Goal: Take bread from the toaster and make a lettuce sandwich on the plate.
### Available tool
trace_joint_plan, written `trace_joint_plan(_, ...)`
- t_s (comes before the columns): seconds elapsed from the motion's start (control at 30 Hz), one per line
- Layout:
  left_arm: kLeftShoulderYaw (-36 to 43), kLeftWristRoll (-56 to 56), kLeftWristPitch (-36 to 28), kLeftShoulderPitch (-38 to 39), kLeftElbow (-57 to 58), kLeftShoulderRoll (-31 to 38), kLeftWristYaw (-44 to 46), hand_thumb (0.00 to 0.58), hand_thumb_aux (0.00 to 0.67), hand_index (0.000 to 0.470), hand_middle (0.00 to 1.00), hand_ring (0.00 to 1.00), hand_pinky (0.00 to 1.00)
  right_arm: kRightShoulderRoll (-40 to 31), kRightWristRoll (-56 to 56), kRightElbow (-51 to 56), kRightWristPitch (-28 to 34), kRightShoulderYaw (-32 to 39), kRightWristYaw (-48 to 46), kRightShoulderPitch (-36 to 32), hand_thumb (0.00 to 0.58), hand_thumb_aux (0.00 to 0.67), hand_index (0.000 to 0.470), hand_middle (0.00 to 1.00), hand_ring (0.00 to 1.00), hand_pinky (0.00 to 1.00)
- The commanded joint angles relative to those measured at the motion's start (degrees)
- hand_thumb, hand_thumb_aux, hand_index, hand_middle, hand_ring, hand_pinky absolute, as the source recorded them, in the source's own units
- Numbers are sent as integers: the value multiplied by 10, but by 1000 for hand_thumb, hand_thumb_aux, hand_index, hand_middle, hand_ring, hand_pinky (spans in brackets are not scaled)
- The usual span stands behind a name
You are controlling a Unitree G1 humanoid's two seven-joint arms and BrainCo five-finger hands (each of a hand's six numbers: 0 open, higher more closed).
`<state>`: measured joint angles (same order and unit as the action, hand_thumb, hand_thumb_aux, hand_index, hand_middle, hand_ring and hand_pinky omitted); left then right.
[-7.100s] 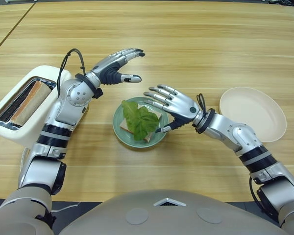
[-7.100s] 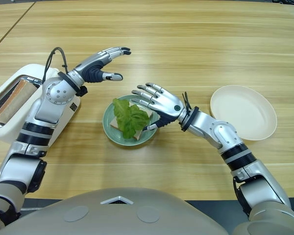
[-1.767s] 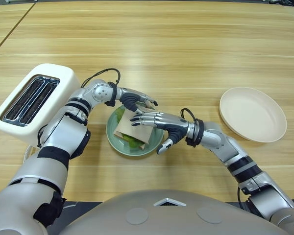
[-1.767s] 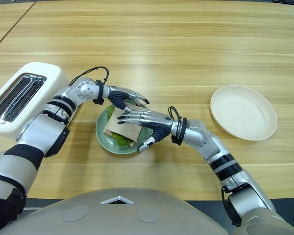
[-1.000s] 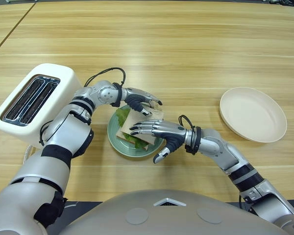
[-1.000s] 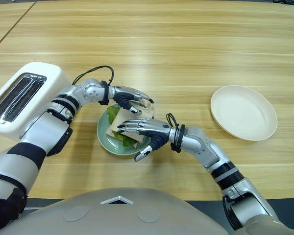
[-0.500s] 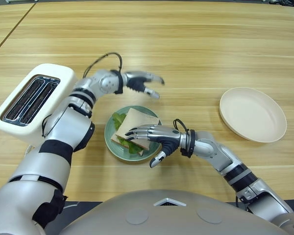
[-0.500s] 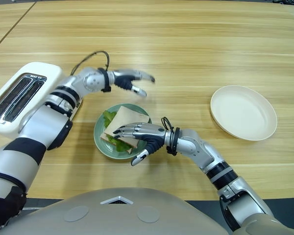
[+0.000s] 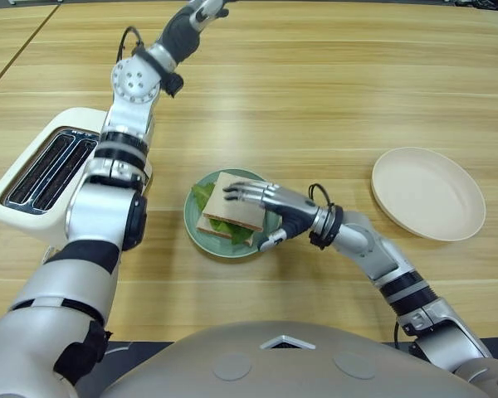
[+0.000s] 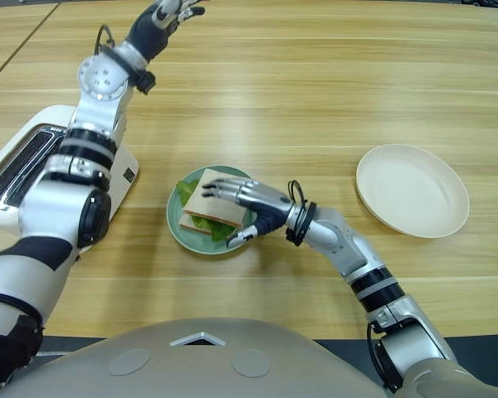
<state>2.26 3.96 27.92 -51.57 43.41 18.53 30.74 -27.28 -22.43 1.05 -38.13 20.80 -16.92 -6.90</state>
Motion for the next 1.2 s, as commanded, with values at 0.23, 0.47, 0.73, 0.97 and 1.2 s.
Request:
trace_joint_plan(0.23, 4, 257, -184, 417, -490, 104, 222, 580, 670, 470, 702, 702, 702, -64, 195, -155, 71, -91, -74, 81, 580, 670, 470, 1000, 1000, 1000)
trace_joint_plan(0.47, 23, 307, -181, 601, -607, 234, 467, 580, 670, 470, 1000, 1000, 1000, -133, 296, -188, 97, -23, -230, 176, 580, 670, 470, 1000, 1000, 1000)
trace_joint_plan(0.73, 71, 147, -169, 644, -549, 303, 491, 580, 670, 470, 1000, 1000, 1000, -108, 223, -118, 151, 53, -286, 177, 580, 670, 470, 1000, 1000, 1000)
trace_joint_plan(0.97, 103, 4, -106, 553, -444, 248, 383, 580, 670, 470, 1000, 1000, 1000, -44, 136, -28, 125, 55, -224, 132, 580, 670, 470, 1000, 1000, 1000)
trace_joint_plan(1.2, 158, -120, -73, 467, -343, 173, 270, 580, 670, 470, 1000, 1000, 1000, 1, 33, 76, 95, 45, -115, 64, 580, 670, 470, 1000, 1000, 1000)
